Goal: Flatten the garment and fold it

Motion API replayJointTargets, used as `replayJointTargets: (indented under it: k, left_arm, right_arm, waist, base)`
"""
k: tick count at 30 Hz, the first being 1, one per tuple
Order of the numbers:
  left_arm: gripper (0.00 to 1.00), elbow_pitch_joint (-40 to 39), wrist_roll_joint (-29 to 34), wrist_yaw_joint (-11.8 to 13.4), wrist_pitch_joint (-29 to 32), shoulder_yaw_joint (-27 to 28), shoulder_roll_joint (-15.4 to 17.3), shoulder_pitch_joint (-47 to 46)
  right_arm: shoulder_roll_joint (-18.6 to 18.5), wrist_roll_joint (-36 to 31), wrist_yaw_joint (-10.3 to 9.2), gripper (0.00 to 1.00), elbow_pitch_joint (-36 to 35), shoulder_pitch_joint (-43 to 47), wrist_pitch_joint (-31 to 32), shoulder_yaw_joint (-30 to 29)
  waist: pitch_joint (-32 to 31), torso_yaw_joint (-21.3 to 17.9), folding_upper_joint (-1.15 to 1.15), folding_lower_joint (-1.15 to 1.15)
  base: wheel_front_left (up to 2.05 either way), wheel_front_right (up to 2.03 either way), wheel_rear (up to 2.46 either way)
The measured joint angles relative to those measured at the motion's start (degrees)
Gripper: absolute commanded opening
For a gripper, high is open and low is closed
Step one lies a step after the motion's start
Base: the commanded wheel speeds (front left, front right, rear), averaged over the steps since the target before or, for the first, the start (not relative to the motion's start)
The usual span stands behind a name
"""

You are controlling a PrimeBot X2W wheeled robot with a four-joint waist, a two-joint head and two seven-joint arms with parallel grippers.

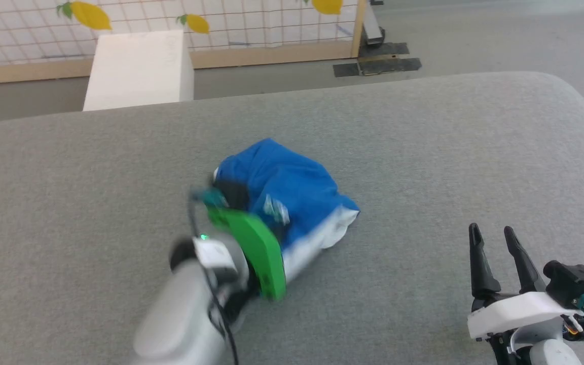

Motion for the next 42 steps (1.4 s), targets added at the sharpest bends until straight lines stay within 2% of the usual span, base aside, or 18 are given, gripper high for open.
replayJointTargets:
  k: [4,5,6,9,12,16,20,22,24,28,35,40,42]
  left_arm:
    - [0.0,5.27,-0.98,1.1,2.69,-3.18,-0.96,3.97]
    - [0.28,5.72,-1.2,1.57,2.77,-3.27,-1.01,4.17]
    - [1.0,5.65,-2.01,1.82,2.67,-3.08,-1.01,4.14]
    - [1.0,3.82,-4.27,2.57,0.71,-1.65,-1.07,3.6]
    - [1.0,-0.99,-7.34,3.53,-3.09,2.46,-1.16,2.02]
    - [1.0,-5.69,-6.57,5.1,-9.89,6.59,0.35,1.09]
    - [1.0,-8.18,-0.29,6.78,-20.83,8.95,5.09,2.45]
    - [1.0,-8.28,5.56,8.44,-26.52,8.43,7.9,4.75]
    - [1.0,-8.2,7.75,9.46,-31.06,8.43,8.62,7.51]
    - [1.0,-8.45,10.13,11.13,-34.54,8.28,7.93,13.34]
    - [1.0,-14.07,12.09,11.6,-35.26,10.58,4.48,19.51]
    - [1.0,-17.18,14.74,11.51,-35.42,12.25,2.6,21.38]
    - [1.0,-17.68,15.22,11.46,-35.42,12.59,1.89,21.46]
  right_arm:
    - [-0.01,0.13,0.0,1.0,-0.13,0.02,-0.01,0.2]
    - [-0.01,0.3,0.0,1.0,-0.14,0.07,-0.01,0.2]
    - [-0.01,0.51,0.0,1.0,-0.14,0.16,-0.01,0.19]
    - [0.0,0.55,0.0,1.0,-0.13,0.46,-0.02,0.31]
    - [-0.01,0.58,0.0,1.0,-0.11,0.76,-0.03,0.18]
    - [0.01,0.58,0.0,1.0,-0.11,0.85,-0.02,0.52]
    - [0.01,0.58,0.0,1.0,-0.05,0.86,-0.03,0.69]
    - [0.01,0.57,0.0,1.0,0.18,0.86,-0.03,0.85]
    - [0.0,0.47,0.0,1.0,0.84,0.86,-0.03,1.0]
    - [0.01,-0.37,0.0,1.0,2.98,0.85,0.55,0.99]
    - [0.0,-2.98,0.0,1.0,5.76,-1.24,10.95,-0.13]
    - [-0.01,-5.65,0.0,1.0,5.54,-8.96,20.92,1.44]
    - [-0.02,-7.1,0.0,1.0,6.17,-12.92,26.68,3.0]
  waist:
    - [-0.1,-0.92,0.0,0.0]
    - [-0.11,-0.86,0.0,0.0]
    - [-0.12,-0.68,0.0,0.0]
    - [-0.34,0.1,0.0,0.0]
    - [-0.86,1.33,0.0,0.0]
    - [-1.6,2.75,0.0,0.0]
    - [-2.29,3.91,0.0,0.0]
    - [-2.57,4.38,0.0,0.0]
    - [-2.73,4.75,0.0,0.0]
    - [-2.86,5.31,0.0,0.0]
    - [-2.33,6.63,0.0,0.0]
    - [-1.17,7.55,0.0,0.0]
    - [-0.44,7.97,0.0,0.0]
  base:
    - [0.0,0.0,0.0]
    - [0.0,0.0,0.0]
    - [0.0,0.0,0.0]
    - [0.0,0.0,0.0]
    - [0.0,0.0,0.0]
    - [0.0,0.0,0.0]
    - [0.0,0.0,0.0]
    - [0.0,0.0,0.0]
    - [0.0,0.0,0.0]
    - [0.0,0.0,0.0]
    - [0.0,0.0,0.0]
    - [0.0,0.0,0.0]
    - [0.0,0.0,0.0]
